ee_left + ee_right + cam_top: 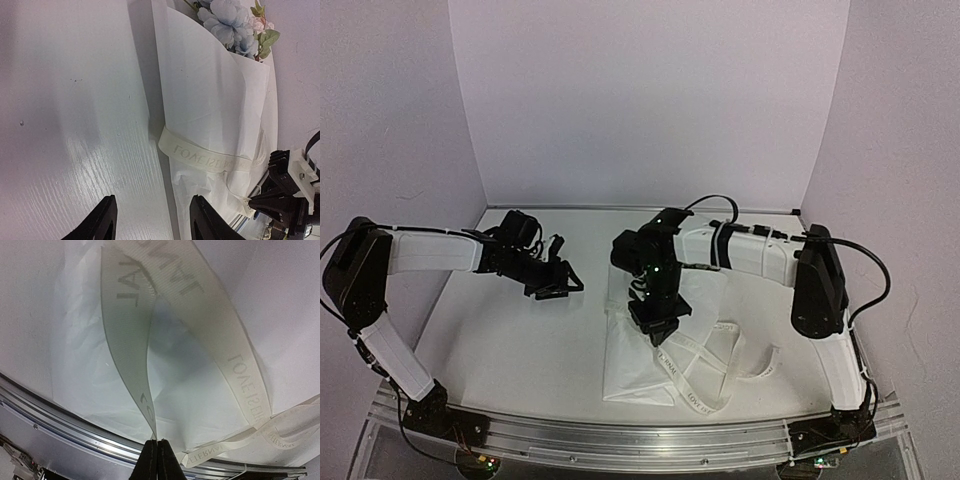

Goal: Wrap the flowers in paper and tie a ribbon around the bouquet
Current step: Cross the ribbon over the folded bouquet.

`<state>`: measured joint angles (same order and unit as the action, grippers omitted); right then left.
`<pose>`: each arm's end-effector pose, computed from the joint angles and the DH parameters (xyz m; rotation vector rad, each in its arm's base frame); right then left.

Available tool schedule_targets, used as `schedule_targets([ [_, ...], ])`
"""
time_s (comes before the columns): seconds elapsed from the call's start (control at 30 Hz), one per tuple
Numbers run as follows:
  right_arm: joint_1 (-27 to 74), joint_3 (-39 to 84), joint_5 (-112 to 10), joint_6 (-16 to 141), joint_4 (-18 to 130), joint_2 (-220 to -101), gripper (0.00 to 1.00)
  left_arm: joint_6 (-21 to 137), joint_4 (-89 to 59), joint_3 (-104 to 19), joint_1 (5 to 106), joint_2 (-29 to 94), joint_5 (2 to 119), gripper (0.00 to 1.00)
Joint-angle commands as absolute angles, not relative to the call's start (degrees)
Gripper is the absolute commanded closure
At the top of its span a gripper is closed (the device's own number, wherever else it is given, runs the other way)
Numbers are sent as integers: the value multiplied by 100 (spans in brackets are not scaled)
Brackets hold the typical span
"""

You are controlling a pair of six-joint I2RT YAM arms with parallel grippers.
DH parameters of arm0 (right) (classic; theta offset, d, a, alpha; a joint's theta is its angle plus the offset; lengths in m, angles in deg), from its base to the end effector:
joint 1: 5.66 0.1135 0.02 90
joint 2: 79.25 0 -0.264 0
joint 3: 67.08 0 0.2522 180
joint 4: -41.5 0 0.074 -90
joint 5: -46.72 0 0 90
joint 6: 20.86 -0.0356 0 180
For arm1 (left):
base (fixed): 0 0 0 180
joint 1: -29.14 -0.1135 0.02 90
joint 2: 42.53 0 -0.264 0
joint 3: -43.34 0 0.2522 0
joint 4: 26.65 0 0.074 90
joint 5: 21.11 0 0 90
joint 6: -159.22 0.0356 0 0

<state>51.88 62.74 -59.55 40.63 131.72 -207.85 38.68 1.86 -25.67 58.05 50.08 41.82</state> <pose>0.2271 0.3755 0.2170 0.7412 -2.8481 -0.3251 0.2793 -0.1728 0.1928 0.1793 2.6237 -0.9940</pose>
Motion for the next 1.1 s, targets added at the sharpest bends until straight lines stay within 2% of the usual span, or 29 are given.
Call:
schedule_targets([
  [0.0,5171,6574,-5708,4082,15728,-20820,100,3821,28,-2702,5779,4911,4112,49],
  [0.5,5489,6788,-5361,4458,16464,-20785,100,3779,-9,-2732,5779,4930,4017,49],
  [0.73,5483,6493,-4970,4421,16416,-20523,100,3561,-493,-2757,5945,5106,3716,49],
  [0.83,5358,5943,-4962,4205,15822,-20061,100,3847,-669,-2844,6247,5173,3954,50],
  [1.07,5206,4007,-5831,3879,13265,-18593,100,4807,-315,-3336,7074,5406,4753,50],
])
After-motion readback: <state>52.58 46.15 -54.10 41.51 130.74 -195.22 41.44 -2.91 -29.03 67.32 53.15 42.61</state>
